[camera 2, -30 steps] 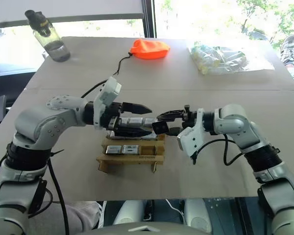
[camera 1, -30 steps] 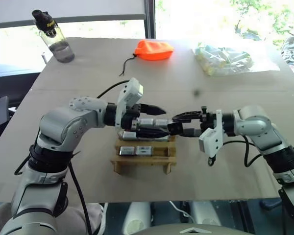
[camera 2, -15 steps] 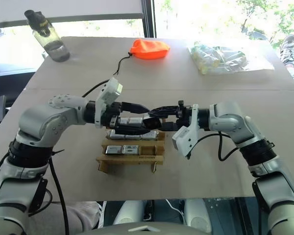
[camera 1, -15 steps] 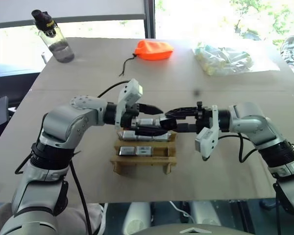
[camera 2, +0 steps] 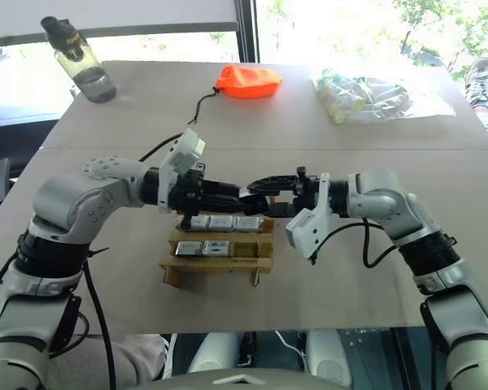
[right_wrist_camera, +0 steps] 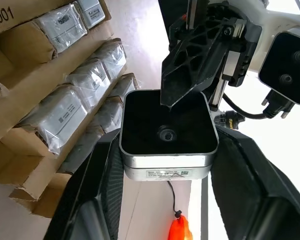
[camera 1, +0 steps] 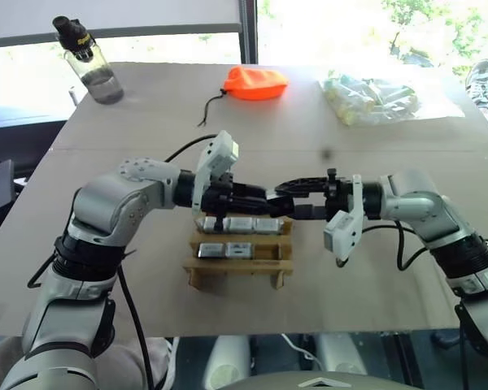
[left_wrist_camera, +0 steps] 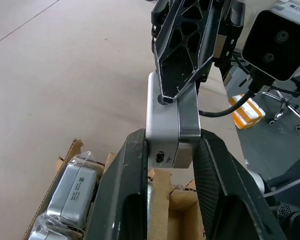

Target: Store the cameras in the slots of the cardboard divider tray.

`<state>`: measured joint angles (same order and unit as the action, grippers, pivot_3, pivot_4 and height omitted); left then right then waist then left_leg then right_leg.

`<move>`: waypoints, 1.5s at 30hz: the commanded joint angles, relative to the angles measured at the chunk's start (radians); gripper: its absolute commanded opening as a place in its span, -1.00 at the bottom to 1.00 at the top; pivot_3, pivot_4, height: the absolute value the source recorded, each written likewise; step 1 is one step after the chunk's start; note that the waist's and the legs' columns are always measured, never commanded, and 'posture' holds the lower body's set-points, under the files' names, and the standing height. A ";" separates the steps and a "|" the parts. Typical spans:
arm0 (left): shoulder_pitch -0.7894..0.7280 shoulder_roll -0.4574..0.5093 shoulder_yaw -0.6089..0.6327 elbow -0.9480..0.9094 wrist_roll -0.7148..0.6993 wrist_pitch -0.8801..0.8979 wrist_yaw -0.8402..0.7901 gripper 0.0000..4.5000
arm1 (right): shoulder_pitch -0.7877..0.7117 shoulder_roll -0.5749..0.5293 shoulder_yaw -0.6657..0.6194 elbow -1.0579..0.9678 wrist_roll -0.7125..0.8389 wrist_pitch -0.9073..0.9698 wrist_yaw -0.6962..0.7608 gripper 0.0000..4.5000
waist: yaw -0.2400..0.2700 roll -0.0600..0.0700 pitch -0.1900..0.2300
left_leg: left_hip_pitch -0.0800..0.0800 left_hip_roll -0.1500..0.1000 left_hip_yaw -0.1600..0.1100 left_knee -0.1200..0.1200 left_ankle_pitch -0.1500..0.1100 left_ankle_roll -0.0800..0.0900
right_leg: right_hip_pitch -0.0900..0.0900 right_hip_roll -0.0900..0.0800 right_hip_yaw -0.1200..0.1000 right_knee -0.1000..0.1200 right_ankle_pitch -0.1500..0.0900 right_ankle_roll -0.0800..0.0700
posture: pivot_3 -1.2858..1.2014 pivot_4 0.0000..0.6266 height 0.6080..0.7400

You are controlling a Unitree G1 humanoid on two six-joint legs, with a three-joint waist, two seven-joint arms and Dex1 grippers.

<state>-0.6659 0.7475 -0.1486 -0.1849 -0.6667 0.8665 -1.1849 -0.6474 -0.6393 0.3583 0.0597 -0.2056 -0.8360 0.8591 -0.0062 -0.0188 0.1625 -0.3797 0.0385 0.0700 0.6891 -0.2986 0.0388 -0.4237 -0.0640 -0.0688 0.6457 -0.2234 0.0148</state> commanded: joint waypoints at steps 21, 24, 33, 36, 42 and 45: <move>0.171 0.129 -0.061 -0.132 0.229 -0.314 -0.086 -0.70 | 0.792 -0.242 -0.420 -0.493 0.977 1.065 0.237 1.00 | 0.022 -0.001 0.000 | 0.001 0.000 0.000 0.000 0.000 0.001 | 0.002 0.001 0.000 -0.001 0.000 0.000 | 0.03 -0.52 0.78; 0.166 0.118 -0.070 -0.123 0.254 -0.345 -0.088 -0.70 | 0.837 -0.197 -0.443 -0.443 0.972 1.001 0.325 1.00 | 0.022 -0.001 0.000 | 0.001 0.000 0.000 0.000 0.000 0.001 | 0.001 0.002 0.001 -0.001 0.000 0.000 | 0.03 -0.52 0.78; 0.181 0.098 -0.076 -0.142 0.267 -0.343 -0.083 -0.70 | 0.825 -0.090 -0.518 -0.369 1.067 0.990 0.480 1.00 | 0.021 -0.001 0.000 | 0.001 0.000 0.001 0.000 -0.001 0.002 | 0.001 0.001 0.000 -0.002 0.000 0.000 | 0.03 -0.52 0.78; 0.183 0.087 -0.079 -0.150 0.263 -0.331 -0.075 -0.70 | 0.815 -0.073 -0.524 -0.352 1.030 0.950 0.506 1.00 | 0.022 -0.001 -0.001 | 0.001 0.000 0.000 0.000 -0.001 0.002 | 0.002 0.002 0.000 -0.001 0.000 0.000 | 0.03 -0.52 0.78; 0.200 0.083 -0.092 -0.164 0.278 -0.336 -0.068 -0.70 | 0.787 0.020 -0.527 -0.255 0.916 0.727 0.581 1.00 | 0.023 -0.001 0.000 | 0.001 0.000 -0.001 0.000 -0.001 0.002 | 0.001 0.002 0.000 -0.001 0.000 0.000 | 0.03 -0.52 0.78; 0.202 0.080 -0.095 -0.160 0.284 -0.341 -0.069 -0.70 | 0.791 0.027 -0.522 -0.206 0.880 0.651 0.631 1.00 | 0.023 -0.001 0.000 | 0.001 0.000 0.000 0.000 -0.001 0.002 | 0.001 0.002 0.000 -0.001 0.000 0.000 | 0.03 -0.52 0.78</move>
<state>-0.4662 0.8306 -0.2466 -0.3132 -0.3828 0.5392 -1.2570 0.1407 -0.6141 -0.1394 -0.1551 0.6846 -0.1321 1.4494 0.0168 -0.0195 0.1621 -0.3787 0.0382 0.0705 0.6894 -0.2997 0.0410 -0.4222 -0.0625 -0.0687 0.6442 -0.2235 0.0151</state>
